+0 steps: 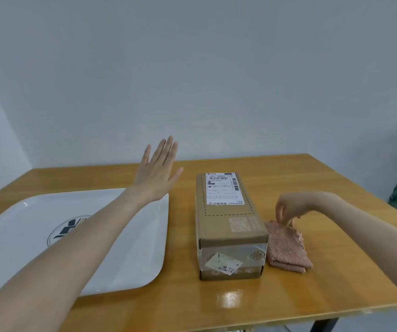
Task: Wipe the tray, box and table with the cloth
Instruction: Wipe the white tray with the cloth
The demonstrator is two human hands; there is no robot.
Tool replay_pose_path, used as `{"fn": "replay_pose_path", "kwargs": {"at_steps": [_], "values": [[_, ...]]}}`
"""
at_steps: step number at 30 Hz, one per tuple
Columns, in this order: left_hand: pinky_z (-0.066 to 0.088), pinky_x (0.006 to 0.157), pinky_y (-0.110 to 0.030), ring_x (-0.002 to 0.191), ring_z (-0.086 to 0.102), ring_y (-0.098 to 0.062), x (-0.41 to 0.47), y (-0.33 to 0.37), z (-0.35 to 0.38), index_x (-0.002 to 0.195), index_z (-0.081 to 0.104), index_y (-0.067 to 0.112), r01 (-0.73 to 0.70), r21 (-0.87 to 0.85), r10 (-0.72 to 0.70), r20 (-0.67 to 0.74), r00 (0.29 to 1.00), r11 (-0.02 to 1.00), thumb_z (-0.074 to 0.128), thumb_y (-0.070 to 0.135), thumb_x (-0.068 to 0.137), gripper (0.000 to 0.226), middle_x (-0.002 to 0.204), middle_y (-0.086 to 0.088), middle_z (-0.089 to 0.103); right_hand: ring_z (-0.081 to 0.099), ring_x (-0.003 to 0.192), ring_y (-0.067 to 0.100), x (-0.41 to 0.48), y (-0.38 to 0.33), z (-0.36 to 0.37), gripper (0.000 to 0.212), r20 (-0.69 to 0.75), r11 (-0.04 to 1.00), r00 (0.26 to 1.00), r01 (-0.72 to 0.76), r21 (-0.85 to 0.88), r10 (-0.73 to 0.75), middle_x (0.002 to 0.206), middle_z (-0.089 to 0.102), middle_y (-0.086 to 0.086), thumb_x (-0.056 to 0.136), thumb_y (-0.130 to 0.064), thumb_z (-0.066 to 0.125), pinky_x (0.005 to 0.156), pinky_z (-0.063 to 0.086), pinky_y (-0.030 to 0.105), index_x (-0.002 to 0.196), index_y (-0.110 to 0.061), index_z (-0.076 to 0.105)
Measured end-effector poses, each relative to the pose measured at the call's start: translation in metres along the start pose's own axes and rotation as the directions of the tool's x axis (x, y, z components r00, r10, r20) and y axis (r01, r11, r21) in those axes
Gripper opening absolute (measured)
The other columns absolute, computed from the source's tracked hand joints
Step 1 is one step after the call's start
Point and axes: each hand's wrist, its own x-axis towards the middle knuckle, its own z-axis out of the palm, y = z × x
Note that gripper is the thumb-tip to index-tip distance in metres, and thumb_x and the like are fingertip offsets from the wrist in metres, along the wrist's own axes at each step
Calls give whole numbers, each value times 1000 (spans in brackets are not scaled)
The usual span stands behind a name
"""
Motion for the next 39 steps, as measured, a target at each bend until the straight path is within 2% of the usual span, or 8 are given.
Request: {"fn": "replay_pose_path", "kwargs": {"at_steps": [7,12,19,24,28,33,37,39], "values": [[-15,117,-39,145,-20,-13,2,5,-2,149,-15,14,-38,47,37,6,999,998,14,45,100,65,157,-1,-23,59,70,11,4,-17,6,37,12,994,996,-93,-64,94,87,67,5,78,-23,74,59,47,19,109,-4,64],[-15,117,-40,145,-20,-12,1,7,-6,149,-14,14,-35,56,35,8,999,998,13,45,100,65,157,0,-23,60,102,22,7,-24,6,34,23,986,995,-89,-143,93,110,64,4,75,-28,74,85,53,31,106,-15,67],[-15,117,-40,145,-20,-12,-3,4,-13,150,-13,14,-36,54,36,2,999,998,13,45,100,64,157,1,-22,57,70,14,-11,-28,-8,6,60,994,995,-81,70,77,82,57,0,80,-17,59,58,50,23,77,-18,54],[-17,116,-39,145,-19,-11,-2,3,-22,151,-10,14,-15,-4,15,-15,1000,1000,15,43,100,63,158,2,-21,43,37,14,-33,-27,-49,22,-111,954,988,-68,293,105,41,45,0,77,-9,55,42,34,20,56,-10,47],[-16,116,-40,146,-17,-12,-4,6,-29,151,-8,14,-8,-47,7,-27,1000,999,17,44,100,64,158,1,-18,37,32,20,-38,-34,-90,23,-470,903,851,-14,429,236,35,39,6,77,-7,54,46,27,23,55,-7,48],[-16,117,-40,146,-16,-10,-4,9,-35,151,-7,16,13,-116,-16,-31,999,993,18,44,100,63,159,3,-15,46,47,25,-50,-67,-124,21,-734,647,608,433,627,304,66,48,13,81,0,53,52,39,32,70,-15,43],[-10,119,-38,147,-6,-8,-2,14,-49,152,3,17,79,-399,-80,14,997,914,23,46,100,62,160,5,-3,54,56,32,-54,-110,-126,28,-742,280,621,687,671,253,78,51,14,83,10,53,50,46,42,73,-13,42],[11,117,-38,143,22,-14,0,13,-62,147,25,17,168,-582,-146,86,986,796,26,48,99,57,155,-1,26,55,54,32,-53,-134,-122,25,-725,117,658,719,685,202,76,52,15,84,13,50,47,45,40,76,-10,44]]}}
